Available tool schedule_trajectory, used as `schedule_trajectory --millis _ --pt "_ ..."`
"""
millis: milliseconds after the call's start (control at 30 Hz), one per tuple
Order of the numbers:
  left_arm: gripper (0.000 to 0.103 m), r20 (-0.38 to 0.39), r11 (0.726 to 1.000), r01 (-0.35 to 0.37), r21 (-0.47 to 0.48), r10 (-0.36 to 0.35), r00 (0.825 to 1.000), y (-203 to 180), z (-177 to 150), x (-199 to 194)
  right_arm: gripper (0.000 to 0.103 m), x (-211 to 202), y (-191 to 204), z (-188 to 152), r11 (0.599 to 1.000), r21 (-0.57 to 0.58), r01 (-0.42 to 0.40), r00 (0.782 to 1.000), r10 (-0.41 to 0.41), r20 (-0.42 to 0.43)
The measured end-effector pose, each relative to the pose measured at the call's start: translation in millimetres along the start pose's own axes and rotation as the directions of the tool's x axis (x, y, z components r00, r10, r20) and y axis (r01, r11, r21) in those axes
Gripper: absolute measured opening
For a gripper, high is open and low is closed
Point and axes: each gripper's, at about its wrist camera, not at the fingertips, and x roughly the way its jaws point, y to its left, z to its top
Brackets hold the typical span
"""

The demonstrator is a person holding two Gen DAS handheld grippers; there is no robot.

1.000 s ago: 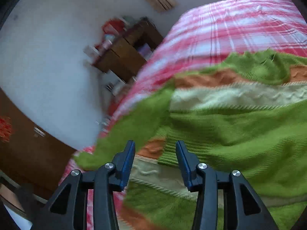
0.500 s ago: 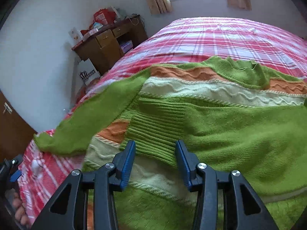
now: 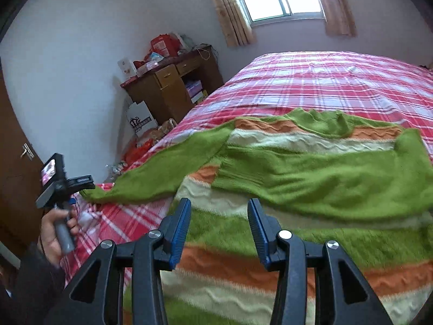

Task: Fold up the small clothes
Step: 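Grasp the other green sleeve cuff with the left gripper, then fold the held sleeve across the sweater body, open left gripper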

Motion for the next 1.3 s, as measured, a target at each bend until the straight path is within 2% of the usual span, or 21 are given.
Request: schedule_trajectory --millis 100,133,200,333,367,400,433,500,600,700,733,800,867,933,1000,1067,1133,1167,1233,1267,1300 --pt "0.074 0.030 0.999 -0.032 0.006 0.032 0.999 -6 -3 -2 0.045 -11 -8 -7 0.999 0.030 0.013 1.000 -0.013 0.002" --pt "0.064 0.042 0.999 -0.044 0.011 0.043 0.998 -8 -3 -2 0.045 -14 -13 -8 0.999 0.048 0.014 1.000 -0.014 0.002" --pt "0.050 0.060 0.998 -0.053 0.023 0.051 0.997 -11 0 -1 0.045 -18 -20 -11 0.997 0.080 0.018 1.000 -0.018 0.004" --pt "0.035 0.070 0.998 -0.052 0.032 0.049 0.996 -11 2 -2 0.045 -21 -33 -16 0.991 0.121 0.050 0.999 -0.049 -0.006" --pt "0.029 0.079 0.999 -0.035 0.031 0.033 0.996 -11 3 -3 0.045 -21 -35 -17 0.990 0.131 0.052 0.999 -0.052 -0.010" --pt "0.012 0.083 1.000 0.000 0.029 -0.003 0.997 -9 3 -3 0.045 -22 -40 -19 0.987 0.147 0.060 0.998 -0.058 -0.018" --pt "0.011 0.080 0.999 0.029 0.021 -0.030 0.996 -9 3 -5 0.045 -22 -44 -20 0.985 0.159 0.068 0.998 -0.065 -0.023" --pt "0.009 0.090 0.999 0.038 0.032 -0.041 0.995 -14 5 -11 0.045 -26 -52 -22 0.980 0.184 0.081 0.997 -0.078 -0.024" --pt "0.007 0.143 0.991 0.110 0.077 -0.120 0.982 -32 4 -36 0.045 -32 -63 -22 0.973 0.210 0.092 0.996 -0.091 -0.015" --pt "0.007 0.209 0.964 0.220 0.149 -0.249 0.946 -63 -3 -82 0.045 -39 -72 -19 0.967 0.229 0.107 0.994 -0.111 0.001" --pt "0.007 0.226 0.950 0.254 0.182 -0.292 0.929 -74 -7 -98 0.045 -41 -75 -18 0.966 0.235 0.110 0.993 -0.114 0.006" --pt "0.007 0.244 0.901 0.340 0.269 -0.406 0.881 -102 -22 -136 0.045 -46 -80 -17 0.963 0.244 0.116 0.992 -0.124 0.018" --pt "0.007 0.236 0.832 0.420 0.362 -0.518 0.823 -131 -47 -173 0.045 -50 -86 -16 0.959 0.254 0.124 0.991 -0.135 0.025" --pt "0.007 0.209 0.773 0.466 0.430 -0.588 0.781 -153 -70 -198 0.045 -53 -92 -16 0.955 0.267 0.128 0.990 -0.140 0.026" --pt "0.007 0.154 0.697 0.521 0.493 -0.659 0.736 -178 -99 -220 0.045 -56 -96 -18 0.952 0.276 0.131 0.989 -0.145 0.030" --pt "0.007 0.107 0.632 0.547 0.548 -0.702 0.704 -198 -128 -234 0.045 -58 -101 -19 0.950 0.281 0.140 0.988 -0.155 0.030" --pt "0.007 0.053 0.599 0.571 0.562 -0.715 0.697 -212 -145 -235 0.045 -61 -106 -21 0.947 0.287 0.144 0.987 -0.159 0.032" --pt "0.007 -0.003 0.574 0.596 0.562 -0.719 0.695 -222 -159 -232 0.045 -62 -108 -22 0.945 0.291 0.149 0.986 -0.165 0.032" --pt "0.007 -0.047 0.546 0.601 0.583 -0.716 0.696 -233 -180 -231 0.045 -63 -113 -23 0.940 0.299 0.162 0.984 -0.178 0.028" --pt "0.007 -0.060 0.534 0.590 0.606 -0.709 0.703 -239 -192 -229 0.045 -64 -115 -24 0.938 0.302 0.169 0.983 -0.185 0.025" --pt "0.008 -0.069 0.528 0.572 0.627 -0.694 0.717 -241 -202 -225 0.045 -64 -118 -25 0.936 0.304 0.179 0.981 -0.193 0.018"
